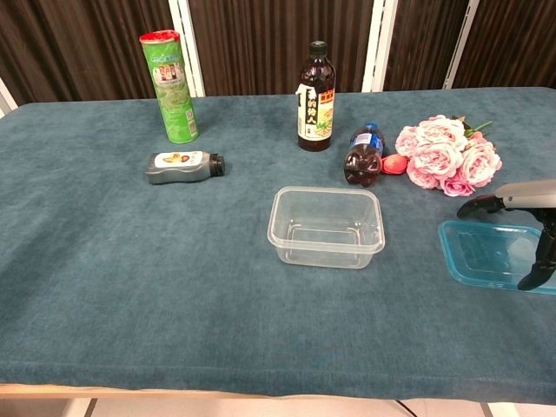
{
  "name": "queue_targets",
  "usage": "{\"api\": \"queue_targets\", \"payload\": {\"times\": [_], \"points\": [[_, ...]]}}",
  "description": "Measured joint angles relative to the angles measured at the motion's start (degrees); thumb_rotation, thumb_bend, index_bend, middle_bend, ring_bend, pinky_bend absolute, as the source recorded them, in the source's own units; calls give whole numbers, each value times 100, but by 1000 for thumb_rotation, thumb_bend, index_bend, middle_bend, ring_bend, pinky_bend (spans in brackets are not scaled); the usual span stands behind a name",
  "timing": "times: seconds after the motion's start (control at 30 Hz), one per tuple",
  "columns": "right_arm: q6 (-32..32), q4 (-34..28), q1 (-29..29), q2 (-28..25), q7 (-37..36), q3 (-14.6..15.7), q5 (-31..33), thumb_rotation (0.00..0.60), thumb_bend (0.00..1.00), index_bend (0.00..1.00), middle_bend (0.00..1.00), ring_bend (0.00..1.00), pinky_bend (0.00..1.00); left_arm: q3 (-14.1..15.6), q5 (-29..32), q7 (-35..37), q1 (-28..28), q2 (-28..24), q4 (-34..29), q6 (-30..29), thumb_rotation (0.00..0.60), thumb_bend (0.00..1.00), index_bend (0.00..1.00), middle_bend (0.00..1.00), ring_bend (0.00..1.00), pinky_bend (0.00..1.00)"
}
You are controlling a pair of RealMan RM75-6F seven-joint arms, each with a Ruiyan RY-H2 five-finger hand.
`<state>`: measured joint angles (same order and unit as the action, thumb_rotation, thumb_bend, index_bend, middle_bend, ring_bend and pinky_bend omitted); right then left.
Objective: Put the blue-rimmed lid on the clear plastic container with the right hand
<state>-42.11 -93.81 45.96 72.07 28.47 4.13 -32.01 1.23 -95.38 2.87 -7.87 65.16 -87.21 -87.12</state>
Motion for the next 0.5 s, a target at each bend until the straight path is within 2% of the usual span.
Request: {"api": "queue_targets", "payload": {"times": [0.5], "points": [[-254, 79, 171, 203, 198, 178, 241, 600, 134, 179, 37, 0, 0, 10, -19, 18, 13, -8, 0, -34, 600, 439, 0, 0, 0, 83]]}}
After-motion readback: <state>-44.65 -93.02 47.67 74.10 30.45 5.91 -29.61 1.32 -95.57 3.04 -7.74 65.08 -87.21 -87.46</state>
